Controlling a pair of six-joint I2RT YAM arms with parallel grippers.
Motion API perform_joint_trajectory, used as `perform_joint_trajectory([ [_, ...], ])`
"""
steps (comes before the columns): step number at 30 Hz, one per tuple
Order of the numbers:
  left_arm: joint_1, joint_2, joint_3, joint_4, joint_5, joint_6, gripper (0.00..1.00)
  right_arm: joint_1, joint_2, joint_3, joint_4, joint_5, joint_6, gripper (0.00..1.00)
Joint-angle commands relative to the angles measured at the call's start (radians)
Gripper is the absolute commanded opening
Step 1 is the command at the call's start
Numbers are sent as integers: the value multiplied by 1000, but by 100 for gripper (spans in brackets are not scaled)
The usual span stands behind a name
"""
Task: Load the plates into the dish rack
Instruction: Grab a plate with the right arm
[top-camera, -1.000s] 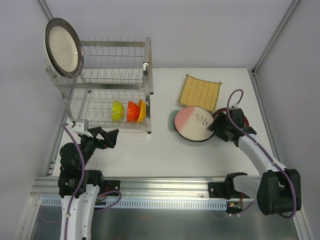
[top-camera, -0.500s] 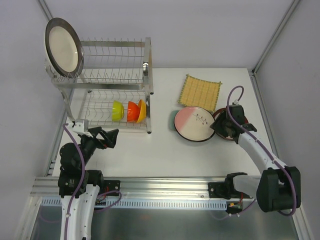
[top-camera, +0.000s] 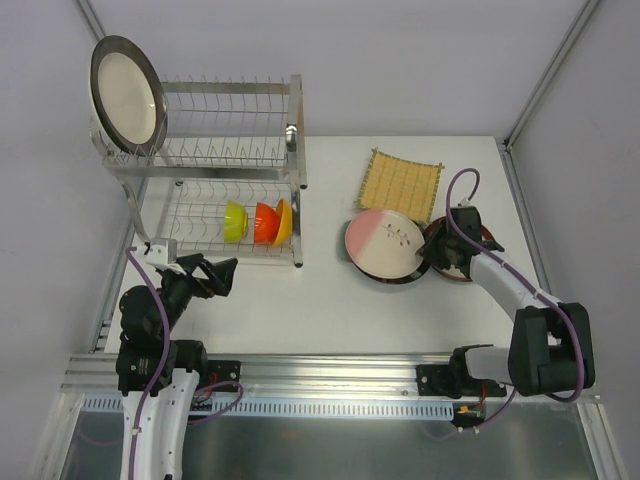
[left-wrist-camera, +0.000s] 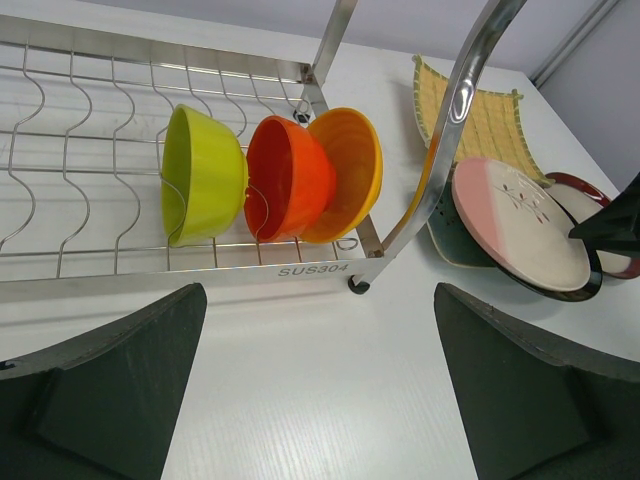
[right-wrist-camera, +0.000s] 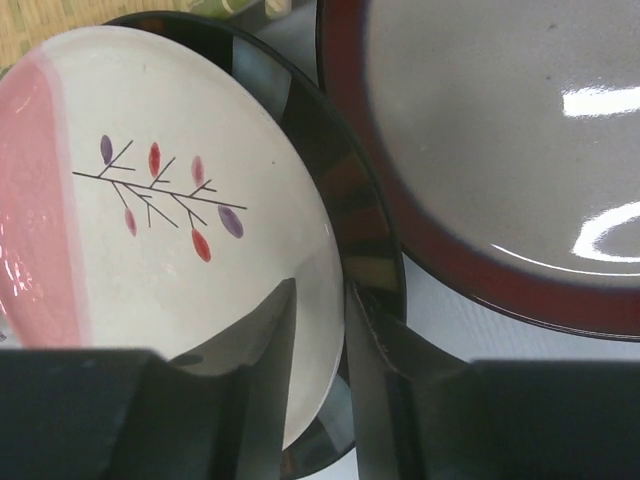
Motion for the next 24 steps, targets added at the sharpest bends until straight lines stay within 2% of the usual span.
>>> perform_joint_trajectory([
  [1,-6,-4,1,32,5,6,99,-3,33,22,-9,-6,12,29],
  [3,-6,-3,1,32,5,6,99,-5,38,29,-10,-4,9,24],
  [9,-6,-3,1,31,3,7,99,-3,43,71,-27,2,-2,0],
  [18,-6,-4,1,31,3,9,99,-6,36,202,-87,112,-54,1],
  [24,-9,-4,1,31,5,9,99,-57,56,235,-79,162,-71,1],
])
